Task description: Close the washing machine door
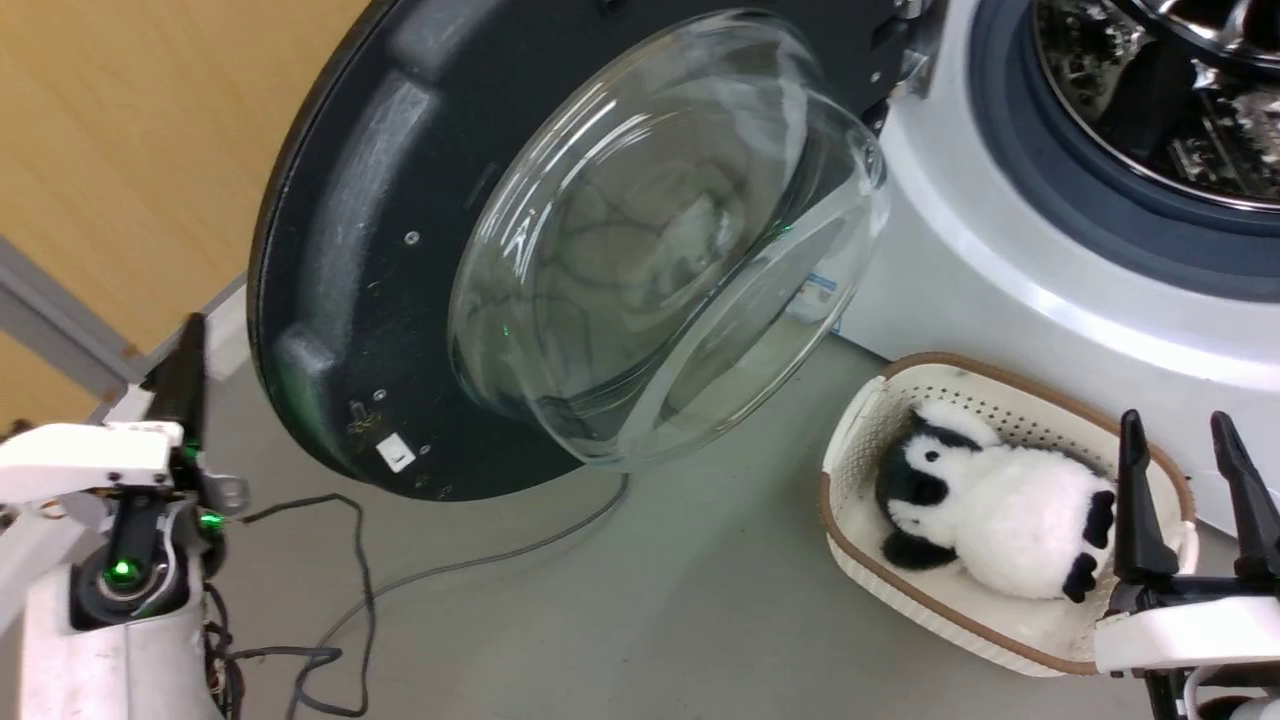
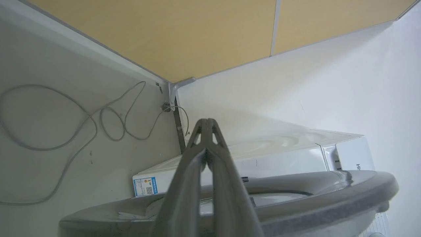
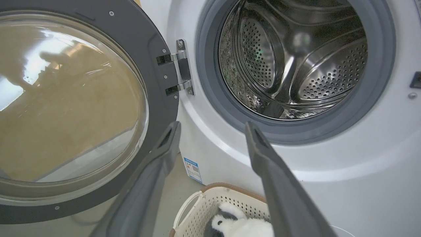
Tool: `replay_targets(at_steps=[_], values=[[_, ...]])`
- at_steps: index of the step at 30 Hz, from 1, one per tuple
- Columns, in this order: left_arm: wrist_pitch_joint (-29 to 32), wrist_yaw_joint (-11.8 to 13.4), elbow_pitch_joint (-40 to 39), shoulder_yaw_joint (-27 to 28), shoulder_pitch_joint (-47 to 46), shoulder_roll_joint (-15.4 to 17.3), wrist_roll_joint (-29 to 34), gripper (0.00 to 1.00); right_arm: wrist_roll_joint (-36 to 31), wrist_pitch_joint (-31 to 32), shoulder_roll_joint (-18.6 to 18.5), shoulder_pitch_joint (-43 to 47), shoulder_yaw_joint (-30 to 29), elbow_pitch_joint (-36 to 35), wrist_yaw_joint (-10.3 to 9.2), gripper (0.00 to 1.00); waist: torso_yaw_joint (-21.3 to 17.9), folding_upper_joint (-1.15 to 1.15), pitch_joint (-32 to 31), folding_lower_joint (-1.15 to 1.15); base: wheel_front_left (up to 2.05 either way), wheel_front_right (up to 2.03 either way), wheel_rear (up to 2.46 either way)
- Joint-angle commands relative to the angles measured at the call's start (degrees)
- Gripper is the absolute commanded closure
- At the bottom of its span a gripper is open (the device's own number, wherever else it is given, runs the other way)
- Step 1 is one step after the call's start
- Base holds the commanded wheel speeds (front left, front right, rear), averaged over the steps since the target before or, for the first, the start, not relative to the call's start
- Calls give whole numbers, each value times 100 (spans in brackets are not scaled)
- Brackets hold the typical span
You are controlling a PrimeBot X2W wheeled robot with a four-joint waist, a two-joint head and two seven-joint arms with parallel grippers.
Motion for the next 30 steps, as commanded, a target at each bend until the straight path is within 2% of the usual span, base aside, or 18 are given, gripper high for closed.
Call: replay_targets(at_steps=[1, 10, 16, 20, 30], values=[[171, -52, 67, -56, -131, -18, -200, 100, 74, -66, 17, -89, -54, -4, 4, 0, 62, 0, 39, 0, 0, 0, 0], [965, -102, -5, -538, -48, -100, -700, 100, 155, -162, 18, -78, -184, 11, 4, 0, 269, 0, 132, 0, 0, 0, 0], [1558, -139, -371, -910, 218, -138, -1109, 100, 233, -234, 19, -119, -220, 62, 4, 0, 430, 0, 163, 0, 0, 0, 0], [1950, -158, -863, -1190, 516, -136, -1347, 100, 293, -270, 19, -133, -234, 111, 5, 0, 508, 0, 141, 0, 0, 0, 0], [2535, -158, -2412, -2064, 1414, -195, -1350, 100, 439, -270, 19, -183, -206, 259, 5, 0, 503, 0, 20, 0, 0, 0, 0]])
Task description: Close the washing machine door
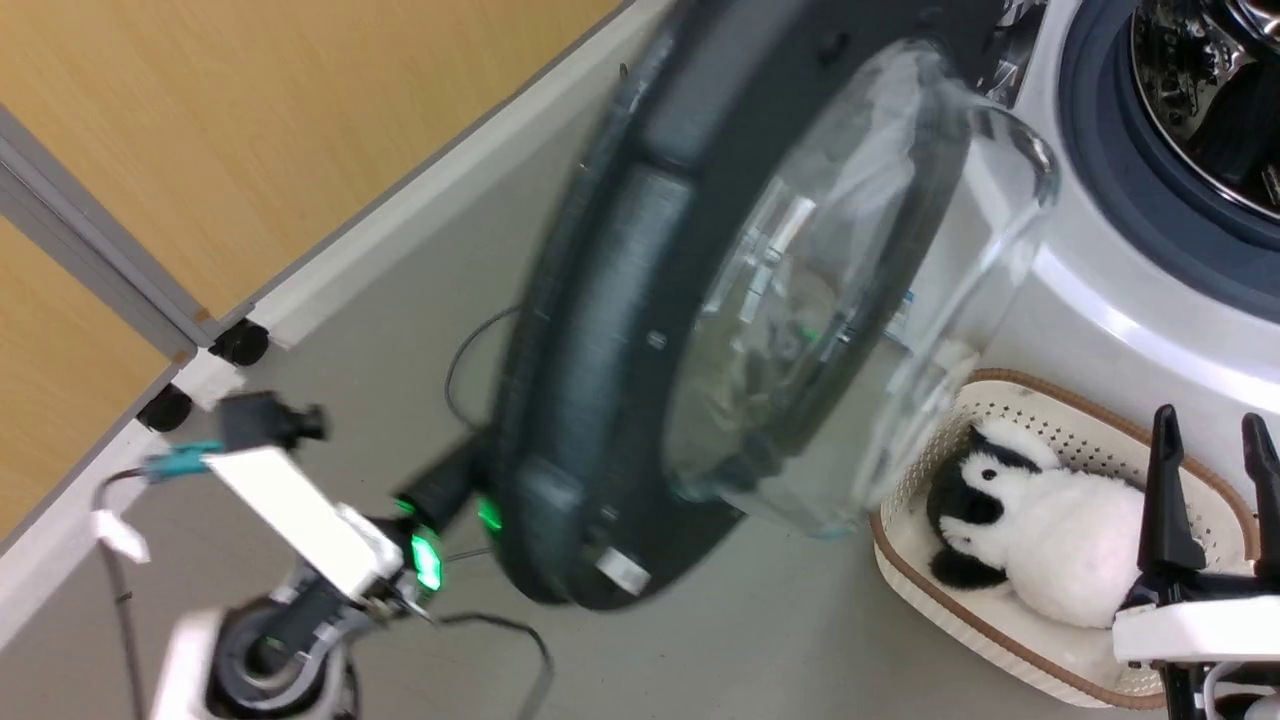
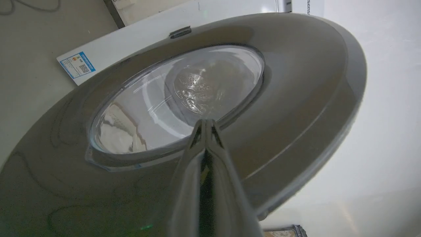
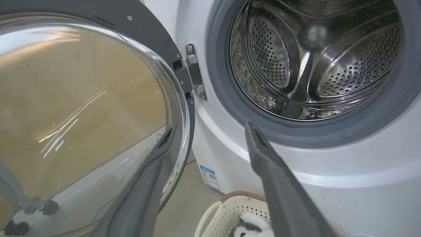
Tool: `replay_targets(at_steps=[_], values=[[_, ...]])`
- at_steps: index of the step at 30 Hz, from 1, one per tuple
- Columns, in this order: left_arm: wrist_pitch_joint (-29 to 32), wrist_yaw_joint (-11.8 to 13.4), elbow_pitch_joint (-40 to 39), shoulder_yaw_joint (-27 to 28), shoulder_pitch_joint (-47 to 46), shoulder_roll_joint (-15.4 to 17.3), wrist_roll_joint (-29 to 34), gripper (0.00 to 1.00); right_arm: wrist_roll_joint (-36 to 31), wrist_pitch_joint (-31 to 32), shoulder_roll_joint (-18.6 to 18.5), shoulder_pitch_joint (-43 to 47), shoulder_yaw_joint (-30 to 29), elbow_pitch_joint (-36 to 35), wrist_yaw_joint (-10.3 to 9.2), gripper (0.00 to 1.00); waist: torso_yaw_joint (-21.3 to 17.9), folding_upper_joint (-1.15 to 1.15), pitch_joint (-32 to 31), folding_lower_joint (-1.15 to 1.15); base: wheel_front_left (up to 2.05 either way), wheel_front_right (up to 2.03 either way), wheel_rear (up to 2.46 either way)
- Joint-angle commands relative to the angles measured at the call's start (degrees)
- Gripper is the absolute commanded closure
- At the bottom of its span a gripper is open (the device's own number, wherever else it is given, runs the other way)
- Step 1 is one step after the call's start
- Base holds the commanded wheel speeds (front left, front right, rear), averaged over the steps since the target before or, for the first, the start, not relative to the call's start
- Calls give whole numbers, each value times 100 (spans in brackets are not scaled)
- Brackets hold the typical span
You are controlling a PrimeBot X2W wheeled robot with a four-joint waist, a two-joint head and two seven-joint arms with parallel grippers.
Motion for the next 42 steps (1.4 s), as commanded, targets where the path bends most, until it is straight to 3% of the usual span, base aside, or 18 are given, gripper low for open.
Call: replay_targets(at_steps=[1, 9, 15, 30, 36, 42], values=[[72, -27, -105, -141, 110, -57, 37, 100, 59, -26, 17, -86, -6, 14, 5, 0, -6, 0, -15, 0, 0, 0, 0], [304, -27, -544, -1295, 351, -190, 53, 100, 177, -26, 17, 32, -279, -32, 5, 0, -100, 0, -124, 0, 0, 0, 0], [182, -27, -598, -1853, 325, -247, 83, 100, 198, -26, 17, -8, -291, -42, 5, 0, -686, 0, -92, 0, 0, 0, 0], [-1091, -27, 96, -3021, -475, -314, 35, 100, 296, -26, 17, -98, -241, 17, 5, 0, -2469, 0, -114, 0, 0, 0, 0], [-1751, -27, 765, -3353, -890, -316, -286, 100, 335, -26, 17, -93, -262, 32, 5, 0, -2862, 0, -88, 0, 0, 0, 0], [-2205, -27, 1108, -3780, -1214, -316, -554, 100, 393, -26, 17, -84, -259, 60, 5, 0, -2973, 0, -122, 0, 0, 0, 0]])
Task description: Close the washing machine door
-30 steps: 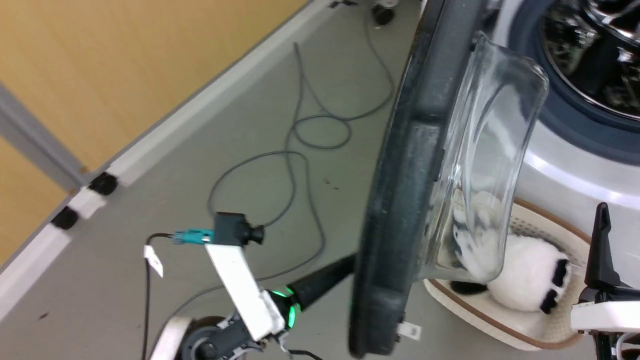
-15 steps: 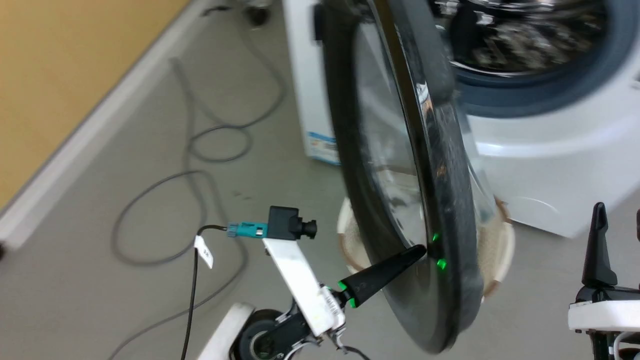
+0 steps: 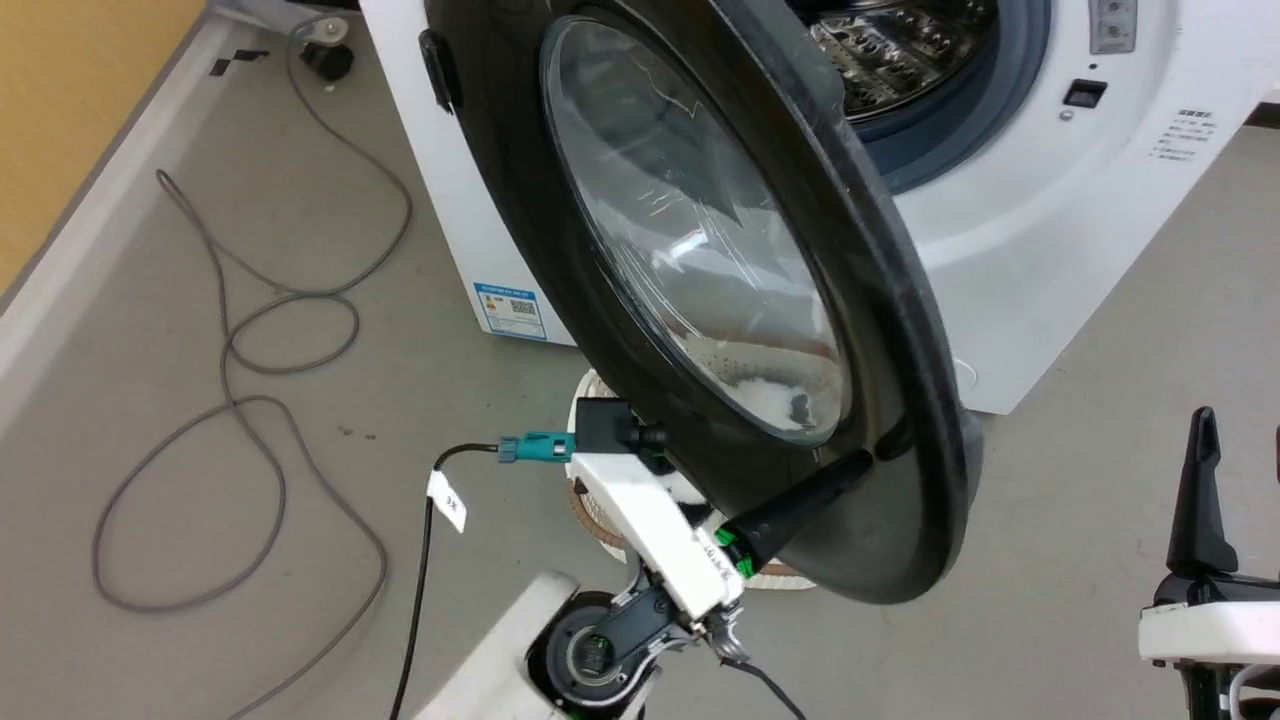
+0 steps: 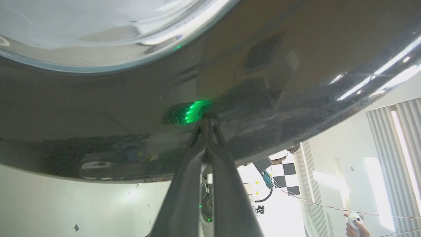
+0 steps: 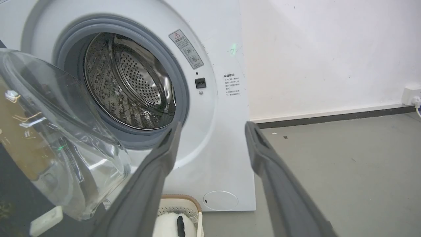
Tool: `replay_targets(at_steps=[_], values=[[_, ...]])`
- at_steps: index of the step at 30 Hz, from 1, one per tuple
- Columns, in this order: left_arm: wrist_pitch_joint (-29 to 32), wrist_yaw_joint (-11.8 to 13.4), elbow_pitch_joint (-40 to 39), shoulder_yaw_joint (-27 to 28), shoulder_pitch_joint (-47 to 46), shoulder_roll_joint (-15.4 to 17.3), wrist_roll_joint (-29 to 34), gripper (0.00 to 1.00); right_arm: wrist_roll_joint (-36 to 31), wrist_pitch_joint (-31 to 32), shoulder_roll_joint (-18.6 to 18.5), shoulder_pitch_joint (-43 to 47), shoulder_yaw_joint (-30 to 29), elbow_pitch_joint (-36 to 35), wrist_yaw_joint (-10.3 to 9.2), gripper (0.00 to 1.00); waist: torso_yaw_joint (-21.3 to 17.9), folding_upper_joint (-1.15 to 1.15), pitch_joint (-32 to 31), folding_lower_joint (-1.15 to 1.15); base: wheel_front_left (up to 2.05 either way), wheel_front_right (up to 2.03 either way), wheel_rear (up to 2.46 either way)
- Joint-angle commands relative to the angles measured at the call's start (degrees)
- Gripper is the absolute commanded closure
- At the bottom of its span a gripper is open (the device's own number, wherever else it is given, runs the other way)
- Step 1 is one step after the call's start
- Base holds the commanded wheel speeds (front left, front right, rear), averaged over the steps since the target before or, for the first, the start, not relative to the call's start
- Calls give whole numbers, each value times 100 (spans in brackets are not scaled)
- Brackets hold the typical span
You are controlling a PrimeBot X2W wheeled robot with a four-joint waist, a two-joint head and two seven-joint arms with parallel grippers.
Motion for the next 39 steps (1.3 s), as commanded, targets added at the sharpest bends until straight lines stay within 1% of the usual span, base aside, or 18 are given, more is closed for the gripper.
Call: replay_targets(at_steps=[1, 3, 6, 12, 14, 16, 17, 18, 22, 24, 25, 27, 29, 30, 31, 32, 35, 39], values=[[-118, -27, 50, -65, -118, -1, 15, 100, 55, -25, 5, -53, 17, 19, 5, 0, -10, 0, -29, 0, 0, 0, 0], [-297, -27, 69, -113, -175, -1, 162, 100, 67, -25, 5, -45, 23, 34, 5, 0, -8, 0, -65, 0, 0, 0, 0], [-809, -27, 38, -41, -235, 17, 534, 100, 54, -25, 5, -21, 9, 69, 5, 0, 15, 0, -147, 0, 0, 0, 0], [-2772, -27, 503, -53, -483, 395, 1987, 100, 82, -25, 5, 38, -10, 102, 5, 0, 29, 0, -362, 0, 0, 0, 0], [-3117, -27, 783, -18, -601, 546, 2551, 100, 49, -25, 5, 77, -22, 105, 5, 0, 47, 0, -432, 0, 0, 0, 0], [-3226, 49, 997, 262, -664, 569, 3028, 100, 48, -25, 5, 109, -47, 98, 5, 0, 68, 0, -483, 0, 0, 0, 0], [-3238, 140, 995, 561, -683, 546, 3290, 100, 45, -25, 5, 125, -63, 92, 5, 0, 85, 0, -503, 0, 0, 0, 0], [-3241, 271, 924, 898, -683, 539, 3696, 100, 46, -25, 5, 138, -78, 83, 5, 0, 100, 0, -517, 0, 0, 0, 0], [-3245, 761, 458, 1906, -341, 435, 5392, 100, 51, -25, 5, 181, -76, 52, 5, 0, 128, 0, -571, 0, 0, 0, 0], [-3245, 1040, 204, 2265, -115, 432, 6276, 100, 42, -25, 5, 196, -49, 36, 5, 0, 135, 0, -591, 0, 0, 0, 0], [-3246, 1164, 101, 2433, 10, 405, 6612, 100, 36, -25, 5, 203, -35, 26, 5, 0, 137, 0, -604, 0, 0, 0, 0], [-3246, 1354, -128, 2750, 249, 347, 7161, 100, 24, -25, 5, 218, -13, -4, 5, 0, 143, 0, -630, 0, 0, 0, 0], [-3246, 1514, -316, 2948, 494, 342, 7708, 100, 13, -25, 5, 240, 3, -32, 5, 0, 150, 0, -664, 0, 0, 0, 0], [-3246, 1560, -404, 3032, 633, 311, 7864, 98, 5, -25, 5, 253, 11, -44, 5, 0, 153, 0, -682, 0, 0, 0, 0], [-3246, 1572, -451, 3081, 776, 294, 8004, 22, -4, -25, 5, 268, 18, -54, 5, 0, 157, 0, -702, 0, 0, 0, 0], [-3246, 1559, -520, 3116, 894, 293, 8150, 0, -18, -25, 5, 281, 29, -68, 5, 0, 164, 0, -716, 0, 0, 0, 0], [-3247, 1467, -622, 3203, 1251, 285, 8429, 0, -52, -25, 5, 312, 91, -118, 5, 0, 173, 0, -762, 0, 0, 0, 0], [-3247, 1483, -673, 3288, 1679, 324, 8798, 0, -71, -25, 5, 342, 125, -166, 5, 0, 177, 0, -827, 0, 0, 0, 0]])
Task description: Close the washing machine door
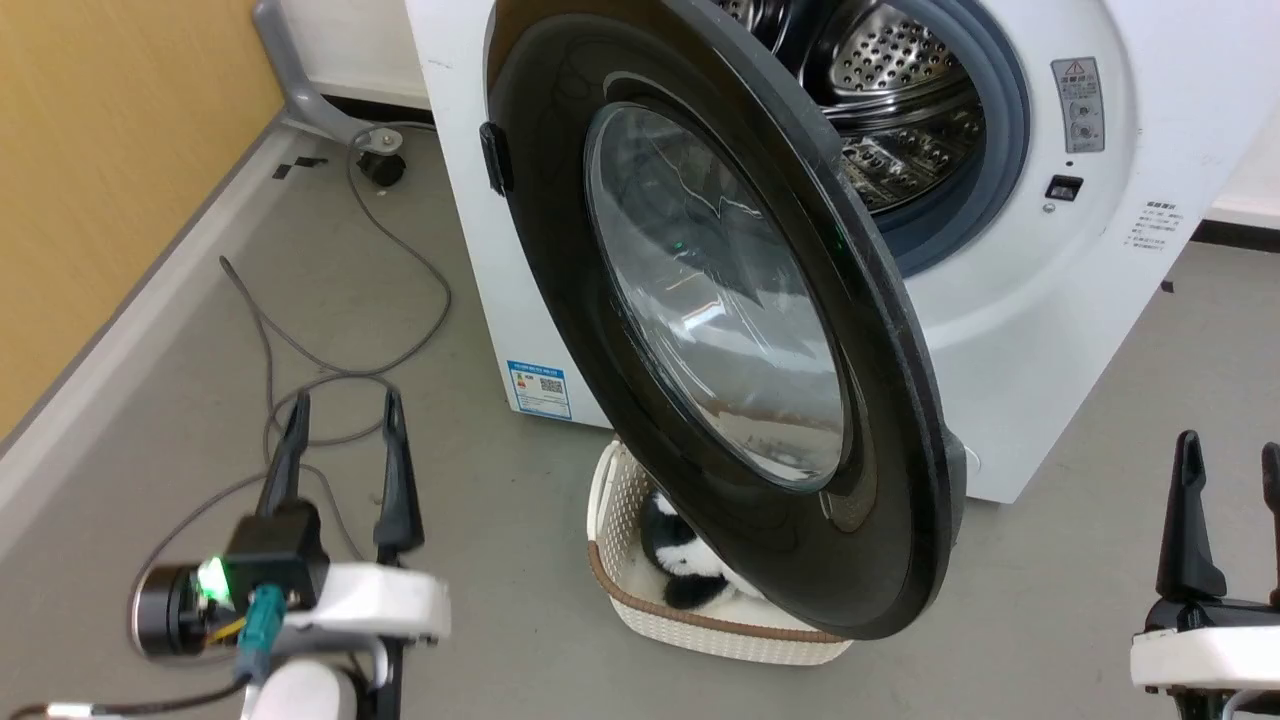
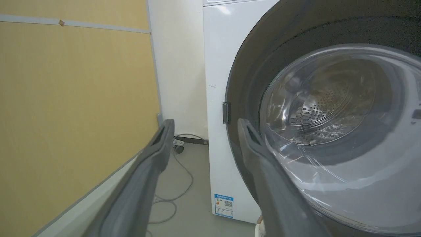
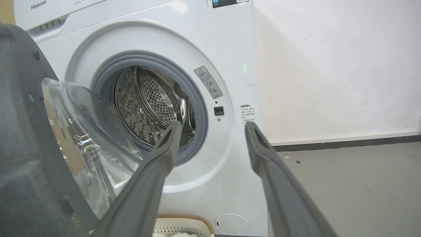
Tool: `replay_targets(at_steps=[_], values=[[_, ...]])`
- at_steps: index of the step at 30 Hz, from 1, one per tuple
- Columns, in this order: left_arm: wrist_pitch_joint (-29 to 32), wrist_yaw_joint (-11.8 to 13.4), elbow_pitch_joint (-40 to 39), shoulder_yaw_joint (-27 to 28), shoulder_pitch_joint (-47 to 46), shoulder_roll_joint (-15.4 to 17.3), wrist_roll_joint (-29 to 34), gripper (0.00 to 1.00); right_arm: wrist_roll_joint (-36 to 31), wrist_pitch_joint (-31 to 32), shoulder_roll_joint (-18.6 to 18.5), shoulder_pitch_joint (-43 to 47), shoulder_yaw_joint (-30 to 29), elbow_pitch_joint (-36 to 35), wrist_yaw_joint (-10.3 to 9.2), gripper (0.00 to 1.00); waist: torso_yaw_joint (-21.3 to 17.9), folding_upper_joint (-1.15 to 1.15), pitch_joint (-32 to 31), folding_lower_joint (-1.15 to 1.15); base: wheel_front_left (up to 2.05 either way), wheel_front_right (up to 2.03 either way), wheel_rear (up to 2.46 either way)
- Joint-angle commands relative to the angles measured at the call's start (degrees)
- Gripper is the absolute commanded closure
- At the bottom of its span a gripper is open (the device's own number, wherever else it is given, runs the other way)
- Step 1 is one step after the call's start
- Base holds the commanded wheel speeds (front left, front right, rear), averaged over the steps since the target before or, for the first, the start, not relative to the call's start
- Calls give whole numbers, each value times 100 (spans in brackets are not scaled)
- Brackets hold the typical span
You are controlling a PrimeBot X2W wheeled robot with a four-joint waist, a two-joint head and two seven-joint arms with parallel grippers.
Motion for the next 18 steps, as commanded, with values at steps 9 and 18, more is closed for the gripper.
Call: replay_targets(at_steps=[9, 18], values=[[-23, -47, -99, 51, 538, -91, 298, 0, 49, -25, 4, -123, 28, -295, 5, 100, 55, 0, -98, 0, 0, 0, 0], [-24, -37, -149, 97, 621, -137, 423, 0, 569, -25, 4, -977, 355, -1444, 5, 100, 52, 0, -140, 0, 0, 0, 0]])
